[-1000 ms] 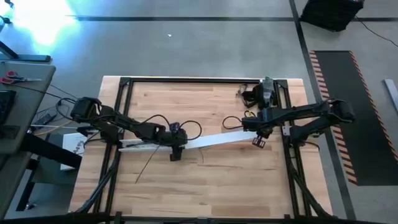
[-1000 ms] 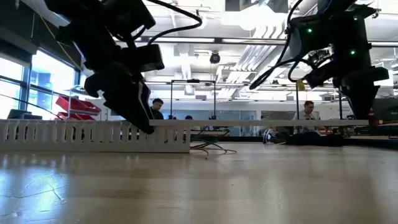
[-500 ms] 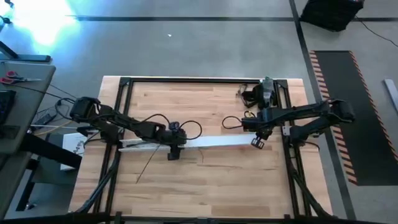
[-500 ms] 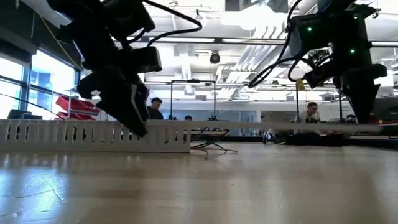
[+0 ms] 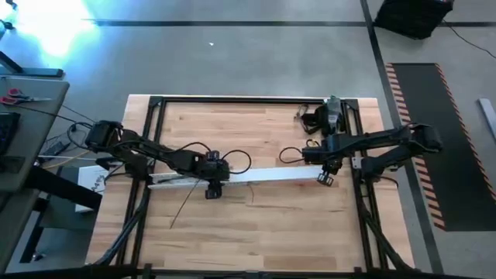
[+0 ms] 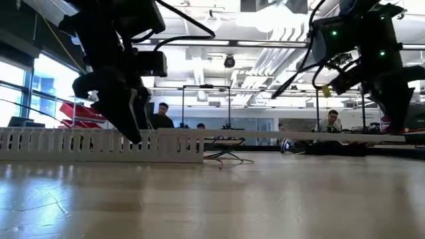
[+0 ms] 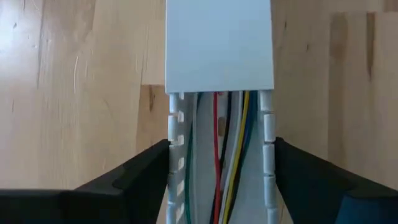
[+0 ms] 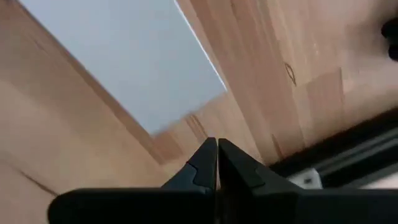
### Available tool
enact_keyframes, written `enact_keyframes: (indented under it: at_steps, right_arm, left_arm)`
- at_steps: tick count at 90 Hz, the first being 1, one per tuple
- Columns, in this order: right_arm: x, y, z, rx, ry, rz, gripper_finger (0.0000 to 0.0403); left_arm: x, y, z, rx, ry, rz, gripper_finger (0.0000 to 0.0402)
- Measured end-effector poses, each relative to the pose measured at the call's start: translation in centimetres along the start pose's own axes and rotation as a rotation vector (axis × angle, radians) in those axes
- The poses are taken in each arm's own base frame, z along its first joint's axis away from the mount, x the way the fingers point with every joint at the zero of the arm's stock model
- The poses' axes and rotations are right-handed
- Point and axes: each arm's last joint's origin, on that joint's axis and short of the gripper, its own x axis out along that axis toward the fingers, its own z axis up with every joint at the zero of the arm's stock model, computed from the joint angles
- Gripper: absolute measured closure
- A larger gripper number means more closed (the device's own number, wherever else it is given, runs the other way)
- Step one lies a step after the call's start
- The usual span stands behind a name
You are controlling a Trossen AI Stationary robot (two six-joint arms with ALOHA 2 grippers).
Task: Ziptie cables
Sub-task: Close the white cable duct
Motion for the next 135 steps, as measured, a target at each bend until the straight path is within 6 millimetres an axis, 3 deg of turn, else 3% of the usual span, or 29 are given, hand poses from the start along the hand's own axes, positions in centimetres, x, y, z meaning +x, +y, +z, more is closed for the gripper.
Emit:
enact_keyframes:
  at_steps: [11, 31, 52, 135]
  right_arm:
    - [0.2, 0.1, -0.2, -0.009, 0.021, 0.018, 0.0403]
    - [2.5, 0.8, -0.4, -0.012, -0.003, 0.059, 0.0403]
    - [2.2, 1.5, 0.5, -0.022, -0.107, 0.114, 0.0403]
    - [2.2, 1.5, 0.7, -0.012, -0.132, 0.11, 0.0403]
  left_arm:
    - [0.0, 0.0, 0.0, -0.002, 0.0, -0.001, 0.0151]
    - [0.0, -0.1, 0.0, 0.0, -0.003, -0.003, 0.0157]
    - [0.0, -0.1, 0.0, 0.002, -0.007, -0.007, 0.0165]
    - [0.0, -0.1, 0.2, -0.023, -0.022, -0.005, 0.0165]
